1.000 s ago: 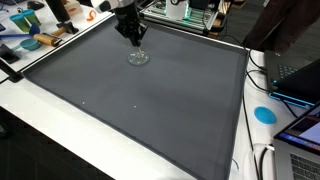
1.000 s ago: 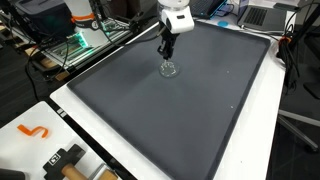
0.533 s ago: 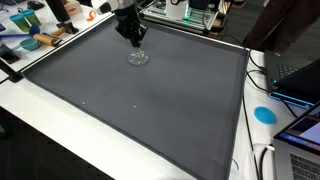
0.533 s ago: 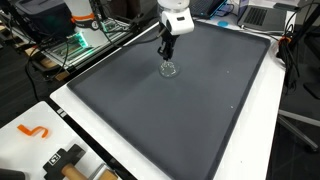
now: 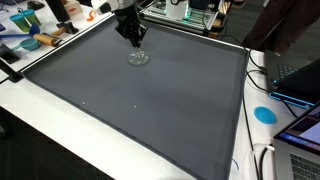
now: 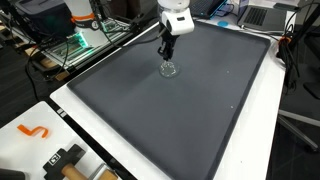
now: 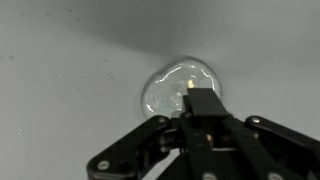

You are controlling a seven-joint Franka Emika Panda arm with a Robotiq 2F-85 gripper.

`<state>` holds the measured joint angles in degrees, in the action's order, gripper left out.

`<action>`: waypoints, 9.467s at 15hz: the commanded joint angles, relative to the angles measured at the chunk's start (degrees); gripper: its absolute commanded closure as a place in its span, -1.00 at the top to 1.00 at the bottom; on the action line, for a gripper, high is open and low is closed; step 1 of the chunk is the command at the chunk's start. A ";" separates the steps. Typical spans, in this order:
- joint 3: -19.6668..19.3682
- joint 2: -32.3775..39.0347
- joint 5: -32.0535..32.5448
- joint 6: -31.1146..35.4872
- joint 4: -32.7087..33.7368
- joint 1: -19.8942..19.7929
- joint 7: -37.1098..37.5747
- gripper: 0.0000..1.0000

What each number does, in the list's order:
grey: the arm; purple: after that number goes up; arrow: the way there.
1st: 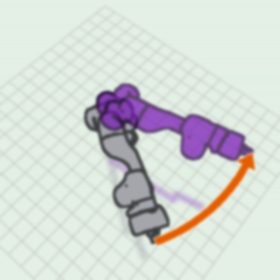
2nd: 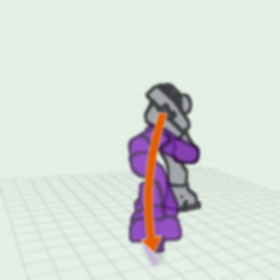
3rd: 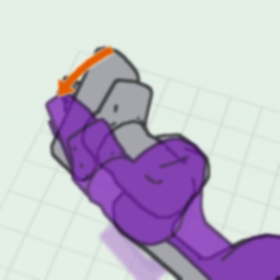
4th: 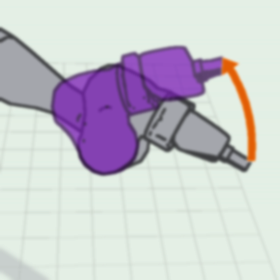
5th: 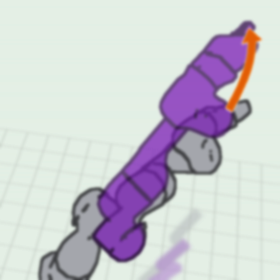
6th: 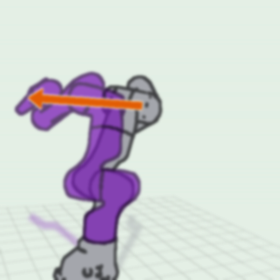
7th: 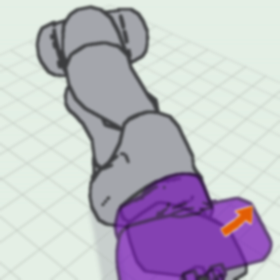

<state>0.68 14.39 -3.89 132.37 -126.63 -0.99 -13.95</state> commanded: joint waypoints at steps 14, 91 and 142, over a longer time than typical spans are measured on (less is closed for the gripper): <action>-0.01 -9.58 6.79 -3.13 -0.64 0.91 2.91 -0.94; 0.02 9.20 35.18 -7.57 17.01 14.02 32.91 -0.94; 1.02 -1.94 -10.24 -4.97 10.01 -2.87 -7.38 -0.74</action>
<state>1.58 12.45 -14.18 127.51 -116.69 -3.77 -21.40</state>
